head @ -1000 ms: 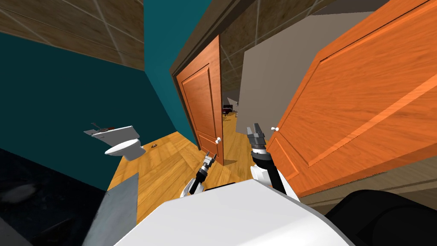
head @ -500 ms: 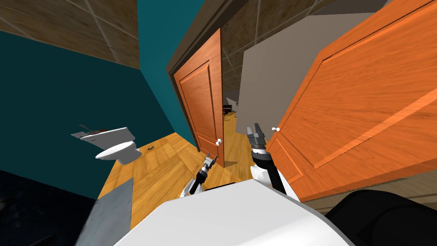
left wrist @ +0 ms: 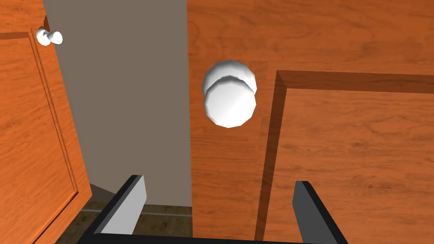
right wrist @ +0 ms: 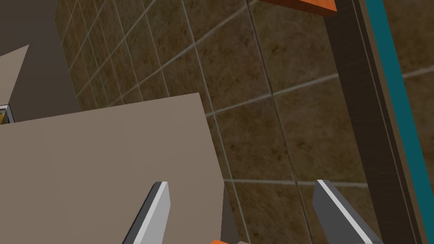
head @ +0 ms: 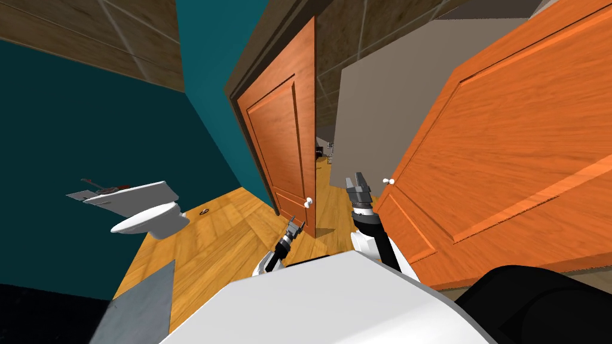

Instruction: Push the door open

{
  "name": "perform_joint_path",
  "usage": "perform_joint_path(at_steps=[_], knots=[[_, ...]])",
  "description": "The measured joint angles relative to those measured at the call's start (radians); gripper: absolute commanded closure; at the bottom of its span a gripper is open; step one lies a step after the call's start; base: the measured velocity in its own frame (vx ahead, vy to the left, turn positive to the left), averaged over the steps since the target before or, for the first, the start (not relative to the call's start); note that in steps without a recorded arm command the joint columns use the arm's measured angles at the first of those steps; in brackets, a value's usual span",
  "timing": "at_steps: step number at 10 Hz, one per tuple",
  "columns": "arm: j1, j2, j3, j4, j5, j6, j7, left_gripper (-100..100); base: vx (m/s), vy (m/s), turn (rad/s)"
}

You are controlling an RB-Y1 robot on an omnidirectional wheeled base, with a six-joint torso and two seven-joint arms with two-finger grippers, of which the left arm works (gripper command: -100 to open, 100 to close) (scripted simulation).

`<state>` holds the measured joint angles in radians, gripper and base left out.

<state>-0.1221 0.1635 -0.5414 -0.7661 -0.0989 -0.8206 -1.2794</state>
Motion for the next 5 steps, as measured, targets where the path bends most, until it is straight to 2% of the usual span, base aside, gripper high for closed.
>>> perform_joint_path(at_steps=[2,5], knots=[[0.0,-0.002,0.001,0.005,0.0,-0.001,-0.005,-100,0.126,-0.074,-0.026],[0.001,-0.009,0.005,0.011,0.002,-0.003,-0.01,-100,0.163,-0.118,-0.023]])
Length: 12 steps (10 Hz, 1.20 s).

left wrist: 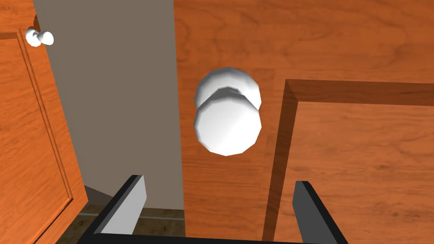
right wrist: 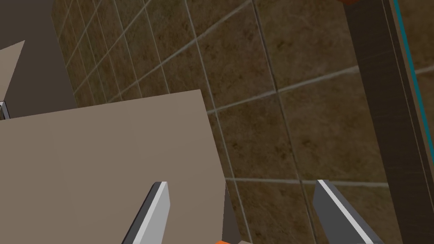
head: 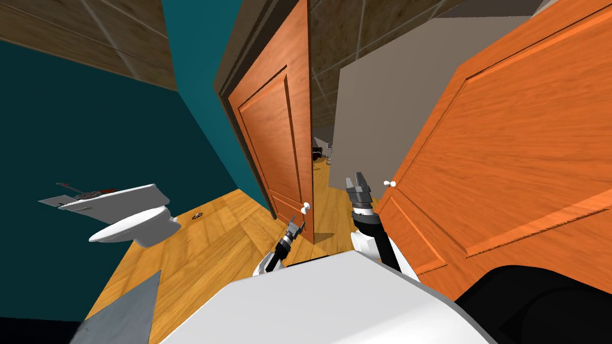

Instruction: Push the door open

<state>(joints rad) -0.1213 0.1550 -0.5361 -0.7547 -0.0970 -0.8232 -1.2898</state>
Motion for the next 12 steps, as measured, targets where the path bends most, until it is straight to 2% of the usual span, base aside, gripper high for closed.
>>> perform_joint_path(at_steps=[4,5,11,12], knots=[[0.002,-0.012,0.008,0.012,0.003,-0.003,-0.009,-100,0.161,-0.098,-0.019],[0.002,-0.012,0.008,0.012,0.003,-0.003,-0.009,100,-0.011,-0.001,0.001],[-0.002,-0.013,0.009,0.011,0.003,0.001,-0.009,100,-0.004,0.0,-0.012],[-0.003,-0.015,0.012,0.016,0.006,0.0,0.006,100,0.018,-0.014,-0.031]])
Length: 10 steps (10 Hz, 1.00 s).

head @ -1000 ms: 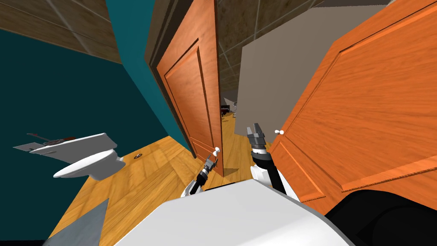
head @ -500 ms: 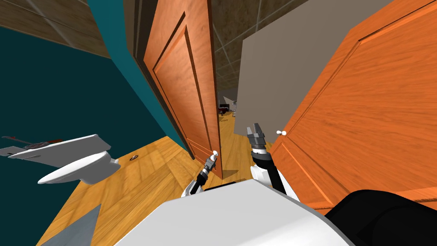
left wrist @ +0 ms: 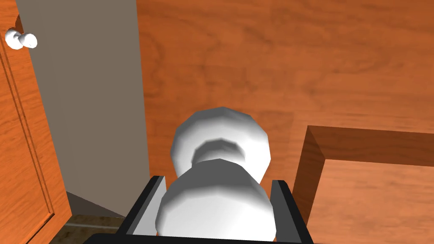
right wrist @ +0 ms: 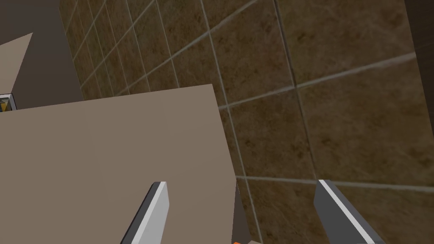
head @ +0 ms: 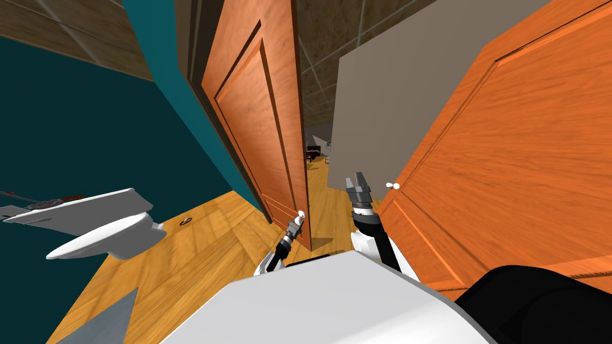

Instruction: Push the door open

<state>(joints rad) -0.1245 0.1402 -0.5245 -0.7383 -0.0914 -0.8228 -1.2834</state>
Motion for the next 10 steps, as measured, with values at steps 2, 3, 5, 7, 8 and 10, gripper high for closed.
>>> perform_joint_path(at_steps=[2,3,5,7,8,10], knots=[[0.0,0.001,0.005,0.003,0.005,0.002,0.04,100,0.012,-0.012,-0.022],[0.006,0.004,0.007,-0.005,0.008,0.006,0.063,100,0.015,-0.016,-0.034],[0.01,0.003,0.015,-0.006,0.017,0.006,0.115,100,0.017,-0.017,-0.036],[0.009,0.001,0.023,0.001,0.026,0.002,0.172,100,0.029,-0.021,-0.054],[0.006,-0.005,0.03,0.008,0.032,0.0,0.198,100,0.021,-0.016,-0.023],[0.008,-0.001,0.034,-0.004,0.038,0.007,0.247,100,0.021,-0.025,-0.042]])
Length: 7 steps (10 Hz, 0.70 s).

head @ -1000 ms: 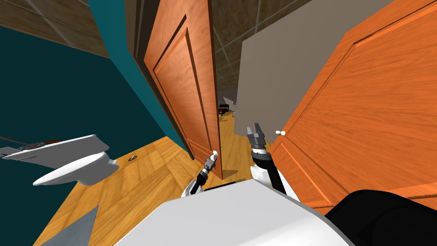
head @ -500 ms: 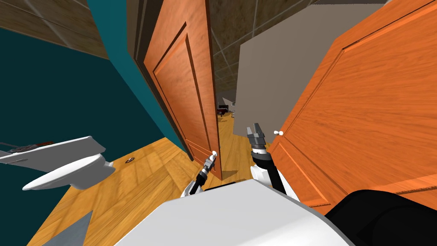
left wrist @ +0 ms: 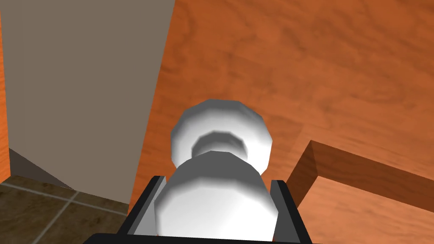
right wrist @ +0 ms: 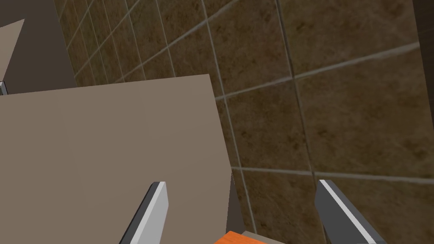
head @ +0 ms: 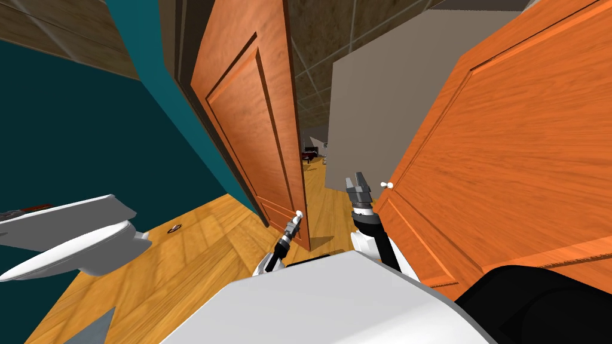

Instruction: Push the door open

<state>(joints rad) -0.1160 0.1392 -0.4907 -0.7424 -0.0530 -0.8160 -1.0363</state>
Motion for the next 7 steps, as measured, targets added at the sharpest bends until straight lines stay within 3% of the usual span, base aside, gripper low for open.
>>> perform_joint_path(at_steps=[4,6,7], knots=[[-0.001,-0.01,0.021,0.017,0.02,-0.013,0.093,100,0.022,-0.015,-0.037],[-0.011,-0.014,0.03,0.025,0.029,-0.009,0.141,100,0.022,-0.02,-0.039],[0.004,-0.006,0.03,-0.005,0.031,0.003,0.163,100,0.032,-0.019,-0.045]])
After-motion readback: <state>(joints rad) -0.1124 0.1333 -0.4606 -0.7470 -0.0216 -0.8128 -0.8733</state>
